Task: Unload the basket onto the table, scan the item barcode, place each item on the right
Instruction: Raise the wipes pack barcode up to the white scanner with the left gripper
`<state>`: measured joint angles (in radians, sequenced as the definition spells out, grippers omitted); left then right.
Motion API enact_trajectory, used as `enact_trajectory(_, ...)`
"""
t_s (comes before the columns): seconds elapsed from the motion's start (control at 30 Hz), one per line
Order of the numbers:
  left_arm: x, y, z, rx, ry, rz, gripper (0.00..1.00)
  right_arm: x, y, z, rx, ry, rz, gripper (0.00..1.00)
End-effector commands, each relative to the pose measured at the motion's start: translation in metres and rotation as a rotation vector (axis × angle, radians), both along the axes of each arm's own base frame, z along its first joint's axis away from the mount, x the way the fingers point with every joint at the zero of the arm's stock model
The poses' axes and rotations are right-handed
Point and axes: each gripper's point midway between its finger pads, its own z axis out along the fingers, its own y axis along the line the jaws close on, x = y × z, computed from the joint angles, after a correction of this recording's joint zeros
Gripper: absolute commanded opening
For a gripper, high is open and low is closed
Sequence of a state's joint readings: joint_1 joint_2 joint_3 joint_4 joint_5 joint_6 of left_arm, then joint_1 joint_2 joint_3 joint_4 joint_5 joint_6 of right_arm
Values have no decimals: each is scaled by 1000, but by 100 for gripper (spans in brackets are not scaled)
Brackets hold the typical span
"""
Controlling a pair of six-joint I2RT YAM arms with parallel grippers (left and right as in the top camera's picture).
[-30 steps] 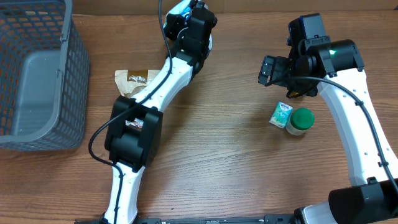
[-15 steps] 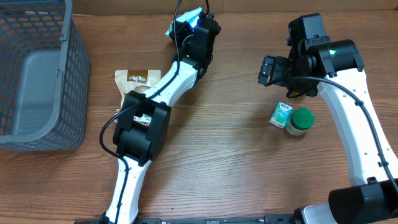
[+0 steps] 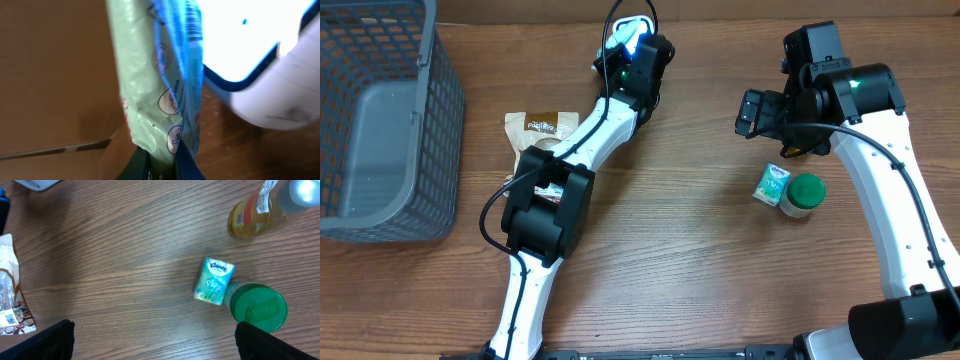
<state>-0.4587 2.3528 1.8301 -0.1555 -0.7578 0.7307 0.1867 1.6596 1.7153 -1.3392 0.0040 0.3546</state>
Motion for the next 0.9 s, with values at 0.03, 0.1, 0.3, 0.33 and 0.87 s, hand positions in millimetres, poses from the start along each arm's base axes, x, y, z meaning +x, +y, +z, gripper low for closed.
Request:
enact_trajectory(0.03,-2,-18,-10,-121,27,-41,4,0,1,7,5,-23,7,100)
enact_trajectory(0.1,1,-18,-6,-131,3,-29,5,0,1,7,5,-23,7,100)
enact_trajectory(0.3,5,-9,13,-102,-51,20,4,0,1,7,5,-23,7,100)
enact_trajectory(0.33,6,-6,22,-91,-73,43,4,0,1,7,5,-23,7,100)
enact_trajectory(0.87,-98,-53,112,-882,313,123,4,0,1,7,5,-23,7,100)
